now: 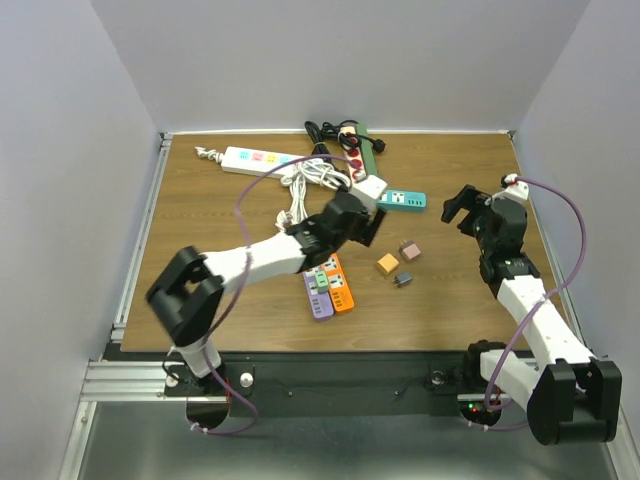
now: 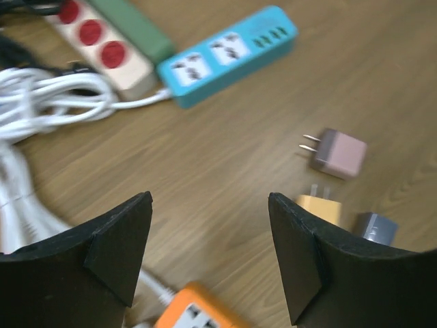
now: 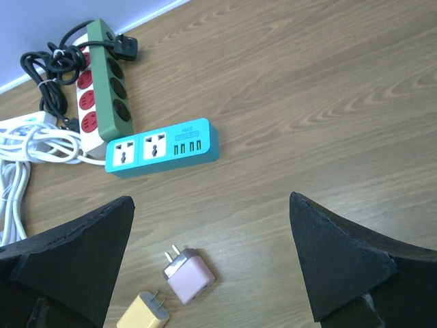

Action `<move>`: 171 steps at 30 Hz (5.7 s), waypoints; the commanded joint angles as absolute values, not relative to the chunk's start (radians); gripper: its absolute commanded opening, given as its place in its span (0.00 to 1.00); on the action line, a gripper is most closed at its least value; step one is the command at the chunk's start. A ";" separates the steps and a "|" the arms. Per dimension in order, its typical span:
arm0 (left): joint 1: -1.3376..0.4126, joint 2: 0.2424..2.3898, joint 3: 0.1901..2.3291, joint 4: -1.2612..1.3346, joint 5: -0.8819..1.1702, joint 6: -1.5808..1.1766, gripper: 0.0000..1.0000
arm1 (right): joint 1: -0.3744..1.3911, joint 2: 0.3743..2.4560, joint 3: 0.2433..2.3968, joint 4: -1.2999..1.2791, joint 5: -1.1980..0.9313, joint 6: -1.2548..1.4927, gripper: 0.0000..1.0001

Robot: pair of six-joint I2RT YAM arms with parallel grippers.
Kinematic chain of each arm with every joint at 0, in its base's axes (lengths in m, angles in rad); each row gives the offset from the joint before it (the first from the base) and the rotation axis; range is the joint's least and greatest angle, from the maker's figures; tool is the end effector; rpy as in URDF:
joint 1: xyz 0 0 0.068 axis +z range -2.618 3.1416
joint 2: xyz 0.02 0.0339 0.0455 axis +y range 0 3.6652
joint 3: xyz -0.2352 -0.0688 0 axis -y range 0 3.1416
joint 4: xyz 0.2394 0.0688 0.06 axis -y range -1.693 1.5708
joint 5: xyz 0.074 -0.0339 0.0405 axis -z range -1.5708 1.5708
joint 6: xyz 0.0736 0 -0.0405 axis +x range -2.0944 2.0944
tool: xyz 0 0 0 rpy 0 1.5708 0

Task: Insert the plug

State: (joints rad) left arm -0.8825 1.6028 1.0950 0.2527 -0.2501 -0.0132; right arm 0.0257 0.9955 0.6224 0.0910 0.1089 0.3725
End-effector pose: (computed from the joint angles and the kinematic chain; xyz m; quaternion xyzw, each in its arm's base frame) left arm 0.2723 -0.3024 0.2479 0.2614 0.7442 -0.1737 0.5896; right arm 0.2783 -0.0008 0.2385 0.1699 0.7807 0.0760 0.5965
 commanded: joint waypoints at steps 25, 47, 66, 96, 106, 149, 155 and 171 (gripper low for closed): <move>-1.000 2.097 1.577 -0.100 0.034 0.041 0.79 | 0.021 0.948 0.661 0.055 0.115 0.382 1.00; -0.886 2.065 1.576 -0.128 0.236 -0.179 0.00 | 0.023 0.902 0.701 0.037 0.115 0.367 1.00; -0.690 1.810 1.321 0.420 0.341 -1.207 0.00 | 0.377 0.988 0.745 0.219 0.213 0.416 0.89; -0.750 1.661 1.095 0.586 0.138 -1.528 0.00 | 0.629 1.153 0.790 0.268 0.385 0.327 0.84; -0.762 1.657 1.089 0.586 0.156 -1.532 0.00 | 0.632 1.192 0.796 0.293 0.420 0.279 0.61; -0.561 1.316 0.855 0.233 -0.117 -0.617 0.91 | 0.630 1.566 1.389 -0.600 -0.239 0.365 0.00; -0.560 1.223 0.692 0.227 -0.106 -0.614 0.86 | 0.632 1.725 1.503 -0.751 -0.279 0.331 0.00; -0.561 1.298 0.603 0.249 -0.005 -0.561 0.73 | 0.689 1.942 1.655 -0.913 -0.239 0.301 0.00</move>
